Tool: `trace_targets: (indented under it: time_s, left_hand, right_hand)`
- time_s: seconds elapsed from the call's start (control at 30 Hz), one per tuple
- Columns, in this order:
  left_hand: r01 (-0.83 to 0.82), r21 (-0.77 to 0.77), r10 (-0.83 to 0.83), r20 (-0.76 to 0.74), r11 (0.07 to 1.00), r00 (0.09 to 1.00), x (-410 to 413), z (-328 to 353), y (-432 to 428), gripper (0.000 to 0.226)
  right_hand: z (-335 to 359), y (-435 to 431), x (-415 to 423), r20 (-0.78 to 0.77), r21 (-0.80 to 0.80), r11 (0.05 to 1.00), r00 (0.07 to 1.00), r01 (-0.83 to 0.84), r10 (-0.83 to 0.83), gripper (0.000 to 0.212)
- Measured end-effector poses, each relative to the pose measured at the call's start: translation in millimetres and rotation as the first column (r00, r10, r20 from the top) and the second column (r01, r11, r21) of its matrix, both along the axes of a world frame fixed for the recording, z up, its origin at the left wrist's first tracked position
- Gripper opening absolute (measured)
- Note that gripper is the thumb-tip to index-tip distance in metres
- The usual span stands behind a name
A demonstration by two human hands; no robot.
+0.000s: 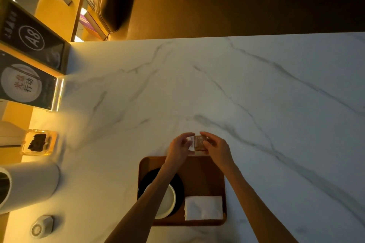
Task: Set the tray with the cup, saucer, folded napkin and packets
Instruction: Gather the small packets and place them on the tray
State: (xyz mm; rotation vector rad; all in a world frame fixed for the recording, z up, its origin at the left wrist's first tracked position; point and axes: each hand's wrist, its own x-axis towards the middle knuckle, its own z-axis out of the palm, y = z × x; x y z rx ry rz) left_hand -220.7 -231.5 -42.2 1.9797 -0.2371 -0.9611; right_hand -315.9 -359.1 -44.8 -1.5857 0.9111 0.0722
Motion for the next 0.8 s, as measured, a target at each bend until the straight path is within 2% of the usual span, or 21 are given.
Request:
trace_targets:
  time_s: [0.17, 0.27, 0.47, 0.63, 0.8]
  left_hand:
    - [0.041, 0.053, -0.033, -0.142, 0.998, 0.989, -26.3, 16.6, 34.2, 0.027]
    - [0.039, 0.089, -0.025, -0.149, 0.995, 0.989, -43.8, 28.5, 50.6, 0.026]
    - [0.072, 0.067, -0.063, -0.123, 0.995, 0.99, -88.1, 46.9, 76.2, 0.027]
    - [-0.011, 0.16, 0.027, -0.099, 0.987, 0.995, -120.8, 47.3, 79.5, 0.025]
    - [-0.005, 0.243, 0.001, 0.017, 0.97, 1.0, -135.5, 38.3, 72.7, 0.018]
  right_hand:
    - [13.1, 28.7, -37.4, -0.034, 0.173, 0.985, 0.999, -0.015, 0.021, 0.032]
    - [22.3, 46.8, -56.3, -0.041, 0.211, 0.977, 0.999, -0.014, 0.023, 0.028]
    - [35.2, 64.4, -99.0, -0.092, 0.128, 0.992, 0.996, 0.01, 0.002, 0.027]
    - [34.4, 73.5, -125.4, -0.158, 0.074, 0.996, 0.987, 0.052, -0.04, 0.027]
    - [28.3, 79.4, -137.4, -0.203, -0.042, 0.996, 0.975, 0.083, -0.09, 0.024]
